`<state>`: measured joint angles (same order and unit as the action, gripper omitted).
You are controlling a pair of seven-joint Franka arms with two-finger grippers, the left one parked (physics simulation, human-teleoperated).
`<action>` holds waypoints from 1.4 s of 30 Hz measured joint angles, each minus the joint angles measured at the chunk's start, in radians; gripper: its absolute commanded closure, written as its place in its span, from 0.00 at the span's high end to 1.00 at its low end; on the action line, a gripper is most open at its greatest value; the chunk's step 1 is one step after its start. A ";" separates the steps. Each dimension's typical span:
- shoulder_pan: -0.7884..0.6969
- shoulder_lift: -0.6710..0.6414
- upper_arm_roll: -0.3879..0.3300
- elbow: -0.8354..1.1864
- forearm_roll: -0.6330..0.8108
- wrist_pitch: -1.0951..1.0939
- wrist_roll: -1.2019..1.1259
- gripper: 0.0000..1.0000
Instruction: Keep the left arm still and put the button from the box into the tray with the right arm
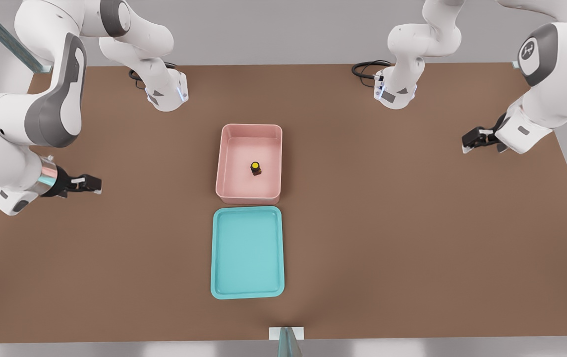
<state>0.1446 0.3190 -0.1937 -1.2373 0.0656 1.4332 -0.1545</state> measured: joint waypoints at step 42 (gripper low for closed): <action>0.386 0.122 0.469 -0.983 -0.255 1.239 1.041 0.98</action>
<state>0.5304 0.4415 0.2757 -2.2204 -0.1898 2.6719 0.8864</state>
